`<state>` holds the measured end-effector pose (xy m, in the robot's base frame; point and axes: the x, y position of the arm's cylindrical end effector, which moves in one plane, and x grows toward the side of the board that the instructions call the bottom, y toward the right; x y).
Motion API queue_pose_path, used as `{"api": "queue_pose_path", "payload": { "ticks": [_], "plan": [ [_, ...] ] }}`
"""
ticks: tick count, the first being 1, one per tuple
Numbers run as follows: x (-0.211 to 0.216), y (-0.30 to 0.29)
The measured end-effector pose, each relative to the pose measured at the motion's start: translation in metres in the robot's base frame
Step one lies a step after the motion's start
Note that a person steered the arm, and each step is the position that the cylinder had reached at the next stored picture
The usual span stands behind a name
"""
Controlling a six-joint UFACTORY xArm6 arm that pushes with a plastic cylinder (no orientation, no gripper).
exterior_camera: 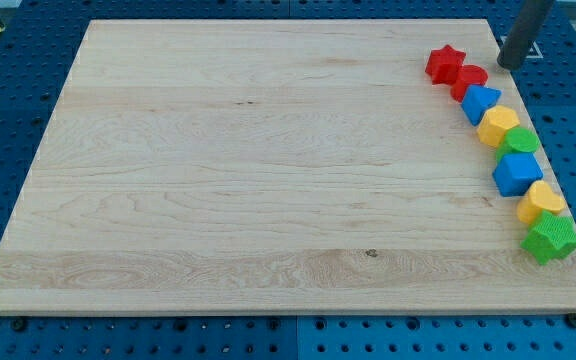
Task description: Push the red star towards the top center
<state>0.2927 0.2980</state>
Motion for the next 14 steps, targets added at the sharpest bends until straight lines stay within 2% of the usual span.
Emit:
{"api": "queue_pose_path", "payload": {
  "ticks": [4, 8, 10, 14],
  "plan": [
    [0.005, -0.004],
    [0.005, -0.123],
    [0.019, -0.148],
    [0.019, -0.262]
  ]
}}
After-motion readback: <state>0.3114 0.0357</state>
